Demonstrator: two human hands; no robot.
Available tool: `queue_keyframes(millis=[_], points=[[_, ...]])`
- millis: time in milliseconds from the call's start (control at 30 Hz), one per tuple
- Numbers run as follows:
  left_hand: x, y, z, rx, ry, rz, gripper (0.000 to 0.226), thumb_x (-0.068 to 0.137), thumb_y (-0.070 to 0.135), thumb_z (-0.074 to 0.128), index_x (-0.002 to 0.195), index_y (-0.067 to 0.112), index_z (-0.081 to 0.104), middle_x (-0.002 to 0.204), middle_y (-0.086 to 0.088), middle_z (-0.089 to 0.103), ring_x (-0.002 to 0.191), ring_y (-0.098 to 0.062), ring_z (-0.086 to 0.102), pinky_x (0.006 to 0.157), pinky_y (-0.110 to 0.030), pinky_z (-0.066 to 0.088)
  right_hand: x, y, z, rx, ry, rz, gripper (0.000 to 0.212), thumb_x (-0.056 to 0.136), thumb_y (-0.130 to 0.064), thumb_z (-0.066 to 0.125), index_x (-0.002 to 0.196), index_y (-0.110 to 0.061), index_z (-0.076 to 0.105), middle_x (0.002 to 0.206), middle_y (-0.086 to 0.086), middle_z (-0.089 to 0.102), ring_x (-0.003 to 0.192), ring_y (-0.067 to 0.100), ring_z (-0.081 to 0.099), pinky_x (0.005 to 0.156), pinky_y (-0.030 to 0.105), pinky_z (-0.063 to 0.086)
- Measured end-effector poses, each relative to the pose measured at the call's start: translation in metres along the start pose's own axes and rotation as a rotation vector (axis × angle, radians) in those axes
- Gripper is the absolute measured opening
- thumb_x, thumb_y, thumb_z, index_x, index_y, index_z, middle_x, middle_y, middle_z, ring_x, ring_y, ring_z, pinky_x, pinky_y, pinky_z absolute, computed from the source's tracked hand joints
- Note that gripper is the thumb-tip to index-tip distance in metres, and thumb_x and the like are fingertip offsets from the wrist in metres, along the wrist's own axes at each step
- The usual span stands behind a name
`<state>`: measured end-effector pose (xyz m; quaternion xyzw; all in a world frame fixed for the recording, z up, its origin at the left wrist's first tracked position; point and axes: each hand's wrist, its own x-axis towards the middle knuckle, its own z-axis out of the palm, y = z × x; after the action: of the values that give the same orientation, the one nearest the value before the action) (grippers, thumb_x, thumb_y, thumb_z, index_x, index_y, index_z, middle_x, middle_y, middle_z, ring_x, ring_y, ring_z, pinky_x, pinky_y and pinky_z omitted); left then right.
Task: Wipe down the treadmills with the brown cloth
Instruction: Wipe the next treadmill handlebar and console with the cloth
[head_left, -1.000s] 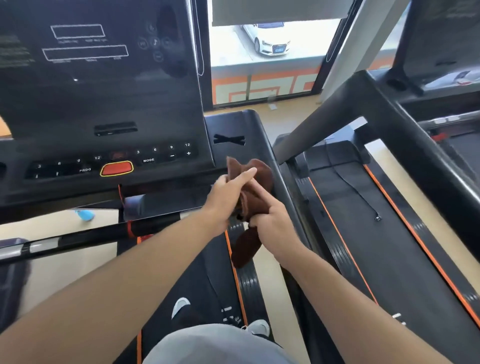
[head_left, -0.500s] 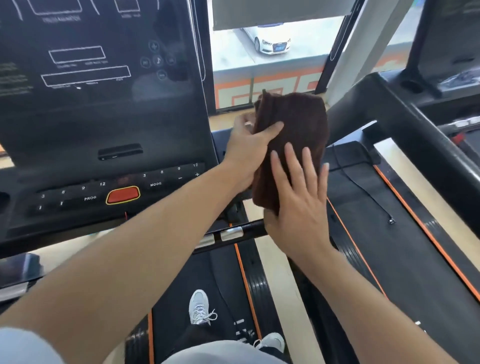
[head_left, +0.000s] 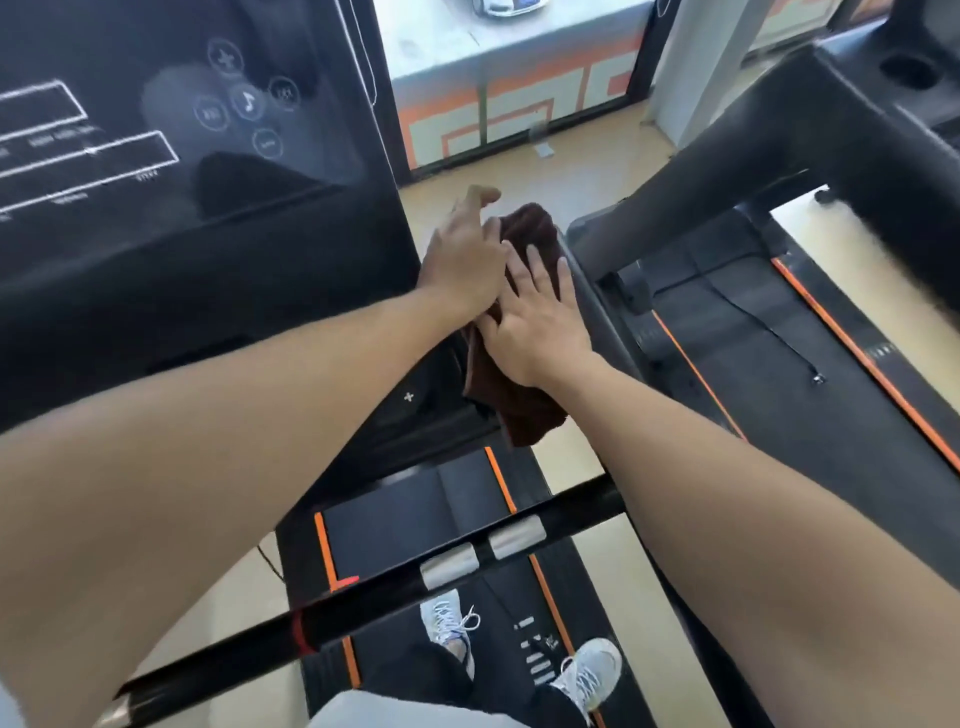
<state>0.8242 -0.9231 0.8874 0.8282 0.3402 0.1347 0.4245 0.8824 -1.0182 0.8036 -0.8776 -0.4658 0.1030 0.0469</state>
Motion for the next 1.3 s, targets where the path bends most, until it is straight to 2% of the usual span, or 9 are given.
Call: queue_keyframes(millis=[133, 367, 433, 600, 700, 800, 1033, 1167, 1300], points=[[0.016, -0.009, -0.001, -0.059, -0.004, -0.027, 0.033, 0.110, 0.022, 0.036, 0.140, 0.022, 0.050, 0.146, 0.003, 0.051, 0.132, -0.012, 0.046, 0.103, -0.021, 0.031, 0.043, -0.003, -0.007, -0.051, 0.019, 0.019, 0.071, 0.103, -0.051, 0.021, 0.166, -0.023, 0.003, 0.174, 0.003, 0.001, 0.159, 0.025, -0.011, 0.126, 0.056, -0.008], [0.015, -0.007, -0.015, -0.043, 0.086, 0.036, 0.028, 0.110, 0.020, 0.038, 0.131, 0.019, 0.056, 0.122, 0.011, 0.056, 0.111, -0.003, 0.048, 0.090, -0.014, 0.033, 0.083, -0.006, -0.021, -0.101, 0.036, 0.123, 0.067, 0.099, -0.050, 0.017, 0.143, -0.017, 0.055, 0.148, 0.011, 0.055, 0.150, 0.032, 0.032, 0.126, 0.059, 0.005], [0.011, -0.007, -0.018, -0.054, 0.098, 0.054, 0.027, 0.110, 0.022, 0.038, 0.128, 0.019, 0.057, 0.118, 0.010, 0.057, 0.106, -0.003, 0.050, 0.086, -0.014, 0.035, 0.072, -0.009, -0.023, -0.098, 0.049, 0.067, 0.065, 0.101, -0.048, 0.016, 0.151, -0.020, 0.048, 0.153, 0.009, 0.051, 0.152, 0.032, 0.028, 0.126, 0.059, -0.002], [-0.004, -0.001, -0.016, -0.084, 0.141, 0.113, 0.027, 0.111, 0.025, 0.037, 0.125, 0.015, 0.057, 0.108, 0.007, 0.058, 0.090, 0.005, 0.052, 0.086, -0.016, 0.041, 0.007, -0.024, -0.008, 0.105, 0.021, -0.128, 0.062, 0.106, -0.042, 0.025, 0.165, -0.023, 0.018, 0.174, -0.003, 0.010, 0.160, 0.022, -0.003, 0.129, 0.046, -0.004], [-0.008, 0.004, -0.009, -0.075, 0.101, 0.133, 0.029, 0.111, 0.028, 0.035, 0.126, 0.017, 0.057, 0.109, 0.007, 0.059, 0.097, -0.006, 0.055, 0.094, -0.027, 0.043, -0.042, -0.027, 0.004, 0.173, 0.049, -0.110, 0.061, 0.104, -0.038, 0.032, 0.163, -0.025, 0.027, 0.172, -0.004, 0.017, 0.160, 0.020, 0.003, 0.129, 0.040, -0.002], [-0.003, 0.005, -0.005, -0.075, 0.053, 0.183, 0.030, 0.111, 0.027, 0.035, 0.131, 0.015, 0.055, 0.124, 0.007, 0.055, 0.113, -0.007, 0.049, 0.101, -0.025, 0.038, -0.081, -0.025, 0.015, 0.164, 0.096, -0.090, 0.068, 0.096, -0.043, 0.023, 0.161, -0.026, 0.034, 0.170, -0.005, 0.025, 0.160, 0.020, 0.011, 0.130, 0.037, 0.001], [0.012, -0.003, -0.005, -0.066, 0.069, 0.117, 0.032, 0.110, 0.032, 0.034, 0.131, 0.018, 0.054, 0.131, 0.003, 0.058, 0.118, -0.013, 0.052, 0.108, -0.037, 0.040, -0.020, -0.028, 0.009, 0.098, 0.074, -0.017, 0.061, 0.108, -0.041, 0.026, 0.165, -0.024, 0.016, 0.174, -0.002, 0.009, 0.160, 0.023, -0.005, 0.129, 0.044, -0.005], [0.012, -0.012, -0.007, -0.070, 0.045, 0.092, 0.032, 0.111, 0.031, 0.035, 0.133, 0.017, 0.054, 0.133, 0.002, 0.058, 0.118, -0.009, 0.051, 0.099, -0.022, 0.037, 0.037, -0.022, -0.001, 0.046, 0.061, 0.034, 0.070, 0.106, -0.047, 0.028, 0.166, -0.019, 0.007, 0.174, 0.002, 0.008, 0.160, 0.024, -0.007, 0.129, 0.048, -0.005], [0.005, -0.021, -0.006, -0.074, 0.070, 0.107, 0.030, 0.111, 0.029, 0.037, 0.130, 0.016, 0.057, 0.119, 0.005, 0.059, 0.112, -0.008, 0.053, 0.096, -0.018, 0.038, 0.063, -0.011, -0.009, 0.026, 0.076, 0.054, 0.062, 0.103, -0.042, 0.033, 0.161, -0.018, 0.029, 0.166, 0.004, 0.032, 0.159, 0.025, 0.011, 0.129, 0.049, -0.001]])
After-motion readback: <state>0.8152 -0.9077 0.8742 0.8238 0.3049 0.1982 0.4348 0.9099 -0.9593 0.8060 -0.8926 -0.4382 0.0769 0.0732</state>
